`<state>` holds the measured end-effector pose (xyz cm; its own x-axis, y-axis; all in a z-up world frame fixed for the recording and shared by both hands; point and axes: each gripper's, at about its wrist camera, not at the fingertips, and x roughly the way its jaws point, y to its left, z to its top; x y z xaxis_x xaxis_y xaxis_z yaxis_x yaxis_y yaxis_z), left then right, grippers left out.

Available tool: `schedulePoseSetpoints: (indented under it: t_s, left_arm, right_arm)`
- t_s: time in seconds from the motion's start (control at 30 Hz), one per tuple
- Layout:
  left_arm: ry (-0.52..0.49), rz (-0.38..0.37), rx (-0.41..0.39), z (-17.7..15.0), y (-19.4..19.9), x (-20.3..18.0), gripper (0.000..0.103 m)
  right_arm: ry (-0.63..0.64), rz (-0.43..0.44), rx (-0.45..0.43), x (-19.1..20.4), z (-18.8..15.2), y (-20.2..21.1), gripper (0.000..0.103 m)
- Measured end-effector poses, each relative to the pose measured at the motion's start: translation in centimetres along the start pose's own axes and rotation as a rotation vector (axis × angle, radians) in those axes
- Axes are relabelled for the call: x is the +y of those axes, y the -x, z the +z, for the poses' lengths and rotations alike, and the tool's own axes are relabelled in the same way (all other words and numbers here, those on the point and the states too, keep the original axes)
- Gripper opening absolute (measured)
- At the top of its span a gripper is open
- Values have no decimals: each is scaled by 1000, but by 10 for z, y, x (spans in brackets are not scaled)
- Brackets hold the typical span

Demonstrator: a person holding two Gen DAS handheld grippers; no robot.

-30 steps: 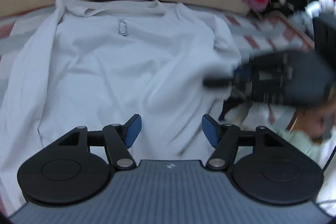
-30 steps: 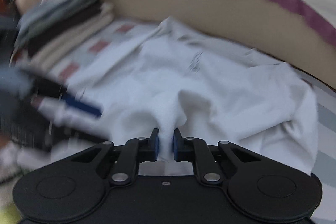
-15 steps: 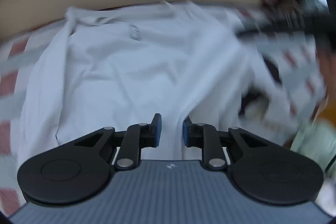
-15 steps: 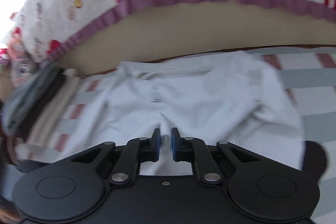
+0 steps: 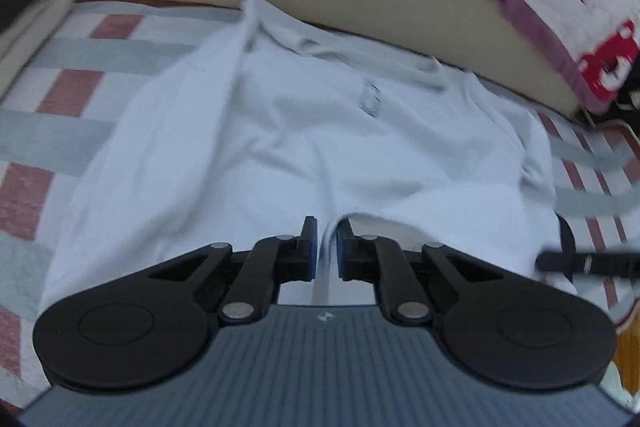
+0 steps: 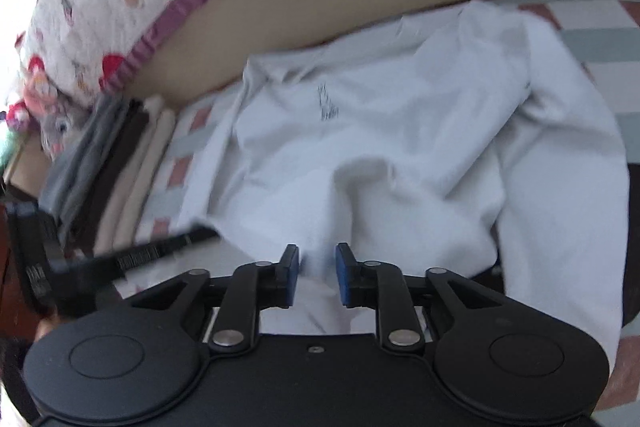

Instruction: Fold clothes

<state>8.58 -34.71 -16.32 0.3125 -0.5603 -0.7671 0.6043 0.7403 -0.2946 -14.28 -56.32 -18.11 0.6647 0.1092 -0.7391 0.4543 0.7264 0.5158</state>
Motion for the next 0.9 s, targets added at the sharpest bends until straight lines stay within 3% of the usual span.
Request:
schedulePoseSetpoints:
  t_s: [0.07, 0.17, 0.27, 0.37, 0.43, 0.47, 0.63, 0.67, 0.7, 0.73, 0.77, 0.9]
  left_arm:
    - [41, -17, -5, 3, 2, 8, 9]
    - [97, -37, -17, 8, 5, 18, 9]
    - [115, -7, -45, 11, 9, 24, 9]
    - [91, 56, -90, 13, 14, 24, 9]
    - [54, 113, -125, 15, 17, 21, 6]
    - [35, 142, -142, 15, 19, 20, 5]
    - [33, 94, -170, 20, 26, 21, 5]
    - [28, 90, -176, 21, 27, 21, 5]
    - [19, 96, -184, 21, 29, 20, 5]
    - [10, 95, -192, 21, 30, 20, 5]
    - [2, 93, -199, 21, 31, 19, 5]
    - [5, 40, -218, 20, 39, 17, 5]
  right_arm:
    - [43, -24, 34, 9, -5, -11, 40]
    - [135, -47, 82, 26, -12, -27, 42]
    - [244, -83, 133, 45, -21, -41, 42]
    - [304, -152, 91, 55, -29, -47, 46]
    - [315, -183, 49, 59, -32, -52, 64]
    - [317, -196, 27, 61, -34, -54, 68]
    - [330, -264, -82, 71, -42, -66, 69]
    - [332, -278, -104, 73, -43, -68, 68]
    - [334, -291, -126, 75, -45, -71, 56]
    - [337, -304, -148, 77, -47, -73, 27]
    - [339, -318, -170, 79, -48, -76, 16]
    - [290, -372, -170, 79, -40, -39, 10]
